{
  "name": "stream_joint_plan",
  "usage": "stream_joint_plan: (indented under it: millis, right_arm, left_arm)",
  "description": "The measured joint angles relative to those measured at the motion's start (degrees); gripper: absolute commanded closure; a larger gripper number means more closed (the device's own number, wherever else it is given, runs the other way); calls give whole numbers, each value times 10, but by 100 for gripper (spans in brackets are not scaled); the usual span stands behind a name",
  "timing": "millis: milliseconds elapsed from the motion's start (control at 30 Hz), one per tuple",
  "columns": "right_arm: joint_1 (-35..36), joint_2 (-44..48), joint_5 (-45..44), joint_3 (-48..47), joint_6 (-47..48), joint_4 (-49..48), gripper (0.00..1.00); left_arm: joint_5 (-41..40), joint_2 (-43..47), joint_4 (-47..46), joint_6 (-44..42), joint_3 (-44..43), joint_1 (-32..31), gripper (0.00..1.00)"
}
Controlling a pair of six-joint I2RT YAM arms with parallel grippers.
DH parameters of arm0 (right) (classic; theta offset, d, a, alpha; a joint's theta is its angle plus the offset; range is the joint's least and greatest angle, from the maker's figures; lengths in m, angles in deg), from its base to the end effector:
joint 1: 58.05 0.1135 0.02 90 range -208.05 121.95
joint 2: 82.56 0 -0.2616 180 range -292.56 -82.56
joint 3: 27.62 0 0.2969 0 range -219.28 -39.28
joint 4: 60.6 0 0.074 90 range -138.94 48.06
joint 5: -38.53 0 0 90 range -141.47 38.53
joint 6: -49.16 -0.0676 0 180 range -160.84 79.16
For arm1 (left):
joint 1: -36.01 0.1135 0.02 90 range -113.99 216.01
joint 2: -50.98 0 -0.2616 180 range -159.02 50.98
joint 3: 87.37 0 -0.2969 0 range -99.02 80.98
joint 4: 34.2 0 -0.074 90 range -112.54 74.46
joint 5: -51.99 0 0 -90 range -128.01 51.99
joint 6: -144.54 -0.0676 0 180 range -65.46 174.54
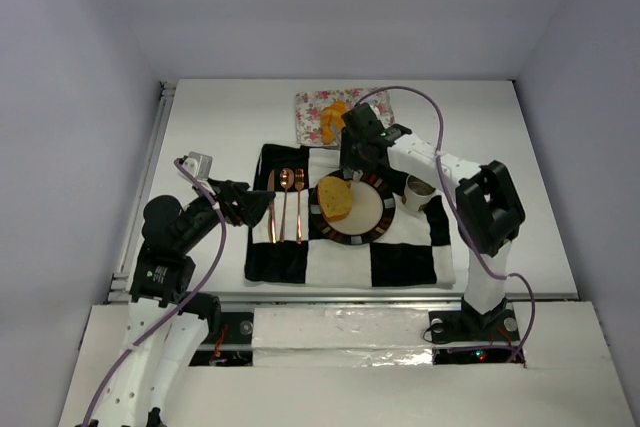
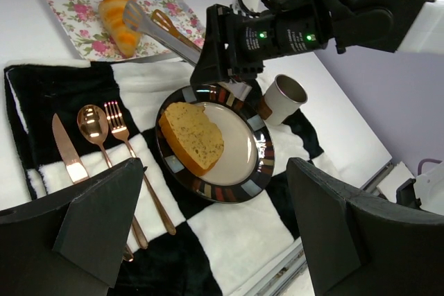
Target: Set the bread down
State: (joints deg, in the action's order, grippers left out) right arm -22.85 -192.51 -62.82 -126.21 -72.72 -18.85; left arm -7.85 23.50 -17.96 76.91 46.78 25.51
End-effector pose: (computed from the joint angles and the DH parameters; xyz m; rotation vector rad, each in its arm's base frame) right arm 0.4036 0.2684 0.1887 0.0104 2.4895 0.2524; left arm 0.1925 -0.0702 0.3327 0.2697 1.5794 -0.8519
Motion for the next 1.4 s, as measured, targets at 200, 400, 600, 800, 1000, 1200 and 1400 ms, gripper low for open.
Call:
stream_joint_plan:
  millis: [200,400,600,800,1000,1200,1400]
  right_arm:
    - [-7,-23,25,-11,2,-3,51]
    - [-8,-29,47,-8,1,-18,66]
    - [-9,18,57,65,-7,-66,78]
    - [-10,85,58,90,-9,-77,80]
    - [-10,159,64,123,-9,-82,80]
    - [-10,313,101,242,-8,-70,80]
    - [26,522,133,376,-37,-5,80]
  left_arm:
    - [0,0,0,0,0,0,18]
    - [0,0,0,0,0,0,18]
    - [0,0,0,0,0,0,18]
    - [0,0,0,0,0,0,18]
    - [0,0,0,0,0,0,18]
    - [0,0,0,0,0,0,18]
    - [0,0,0,0,0,0,18]
